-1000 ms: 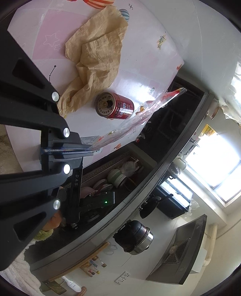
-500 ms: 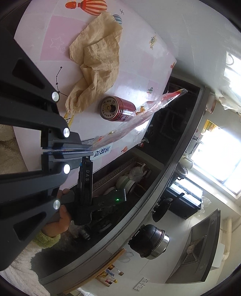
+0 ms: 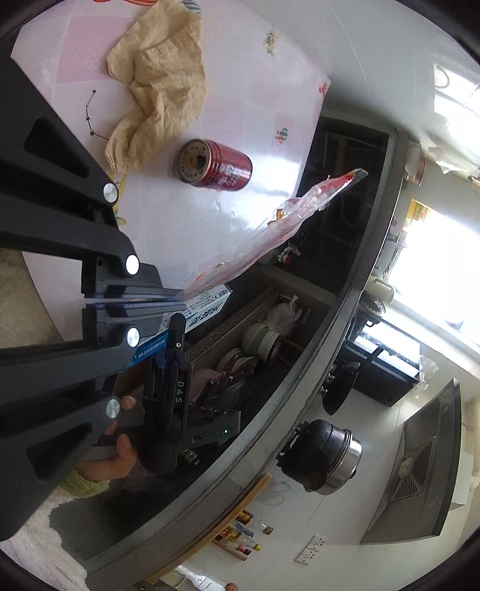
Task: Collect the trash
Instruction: 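Grasp the blue toothpaste box with the right gripper while the left holds the bag, then carry the zip bag and toothpaste box with both grippers over the wastebasket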
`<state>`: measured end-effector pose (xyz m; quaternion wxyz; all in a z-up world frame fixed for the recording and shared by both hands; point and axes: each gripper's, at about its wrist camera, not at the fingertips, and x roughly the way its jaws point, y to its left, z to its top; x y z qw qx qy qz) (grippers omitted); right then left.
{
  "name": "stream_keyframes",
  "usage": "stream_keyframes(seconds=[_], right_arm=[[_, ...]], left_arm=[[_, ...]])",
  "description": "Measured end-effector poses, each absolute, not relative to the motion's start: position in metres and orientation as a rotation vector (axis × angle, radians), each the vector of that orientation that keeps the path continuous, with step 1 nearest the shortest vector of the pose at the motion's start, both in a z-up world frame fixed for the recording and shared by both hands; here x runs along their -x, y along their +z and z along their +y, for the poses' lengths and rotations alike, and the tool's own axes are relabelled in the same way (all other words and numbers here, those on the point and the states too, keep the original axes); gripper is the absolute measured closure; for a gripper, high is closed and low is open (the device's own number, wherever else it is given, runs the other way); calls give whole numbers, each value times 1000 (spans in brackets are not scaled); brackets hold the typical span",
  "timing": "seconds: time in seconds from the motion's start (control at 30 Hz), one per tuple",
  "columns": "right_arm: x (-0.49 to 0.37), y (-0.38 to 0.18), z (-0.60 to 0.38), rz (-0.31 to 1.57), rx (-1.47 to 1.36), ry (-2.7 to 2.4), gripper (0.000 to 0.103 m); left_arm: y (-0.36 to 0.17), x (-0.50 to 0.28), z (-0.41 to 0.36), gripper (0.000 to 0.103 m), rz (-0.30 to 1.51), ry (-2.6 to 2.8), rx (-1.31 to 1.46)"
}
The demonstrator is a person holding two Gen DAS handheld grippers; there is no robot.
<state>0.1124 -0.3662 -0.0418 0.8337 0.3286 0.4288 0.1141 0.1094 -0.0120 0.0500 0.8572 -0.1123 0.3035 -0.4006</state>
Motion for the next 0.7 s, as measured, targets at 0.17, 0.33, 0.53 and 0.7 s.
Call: stream_keyframes(seconds=[0.17, 0.33, 0.53, 0.7], right_arm=[[-71, -30, -424, 823, -758, 153, 56], [-27, -45, -486, 795, -792, -24, 56], [-6, -110, -542, 873, -899, -179, 56], [-12, -161, -569, 932, -973, -216, 56]], left_arm=[[62, -116, -68, 102, 659, -954, 197], [63, -125, -148, 102, 733, -1050, 123], [25, -147, -263, 102, 951, -1144, -85], [-26, -165, -356, 102, 1086, -1150, -398]])
